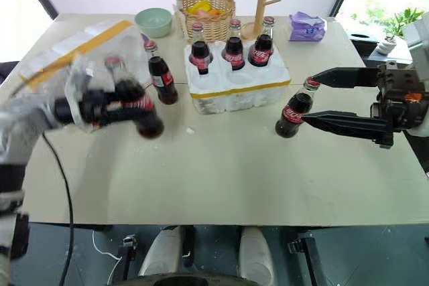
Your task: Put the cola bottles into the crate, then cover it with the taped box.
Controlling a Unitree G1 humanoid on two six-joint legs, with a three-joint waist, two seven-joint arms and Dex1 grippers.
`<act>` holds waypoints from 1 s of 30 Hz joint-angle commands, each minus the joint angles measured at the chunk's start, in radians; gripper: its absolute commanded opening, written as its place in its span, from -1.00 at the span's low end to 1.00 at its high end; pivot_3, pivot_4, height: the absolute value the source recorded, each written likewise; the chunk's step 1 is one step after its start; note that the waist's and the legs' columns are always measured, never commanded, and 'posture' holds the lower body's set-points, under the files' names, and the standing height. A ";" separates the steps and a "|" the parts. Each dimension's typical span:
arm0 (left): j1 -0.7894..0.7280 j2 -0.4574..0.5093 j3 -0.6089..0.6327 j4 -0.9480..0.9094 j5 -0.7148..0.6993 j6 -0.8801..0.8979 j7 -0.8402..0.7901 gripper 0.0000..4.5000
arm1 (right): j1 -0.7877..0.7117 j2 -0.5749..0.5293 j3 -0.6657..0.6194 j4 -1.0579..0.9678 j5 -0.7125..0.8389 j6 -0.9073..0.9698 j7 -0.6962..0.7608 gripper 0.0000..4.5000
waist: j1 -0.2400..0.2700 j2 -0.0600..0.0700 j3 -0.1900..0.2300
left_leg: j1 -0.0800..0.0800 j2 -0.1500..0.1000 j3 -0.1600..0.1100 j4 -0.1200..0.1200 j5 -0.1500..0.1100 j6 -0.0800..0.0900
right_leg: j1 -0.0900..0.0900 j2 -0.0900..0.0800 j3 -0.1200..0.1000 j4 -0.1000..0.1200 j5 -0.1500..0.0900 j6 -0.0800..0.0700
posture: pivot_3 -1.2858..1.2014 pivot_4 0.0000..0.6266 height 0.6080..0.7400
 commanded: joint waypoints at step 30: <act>-0.562 -0.809 -0.190 1.075 0.637 -0.636 0.582 0.23 | 0.146 0.091 -0.094 -0.078 0.003 -0.056 -0.211 1.00 | -0.002 0.000 0.001 | -0.011 -0.001 -0.003 0.010 -0.004 0.007 | -0.007 0.001 0.001 0.003 0.004 0.010 | 0.03 -0.52 1.00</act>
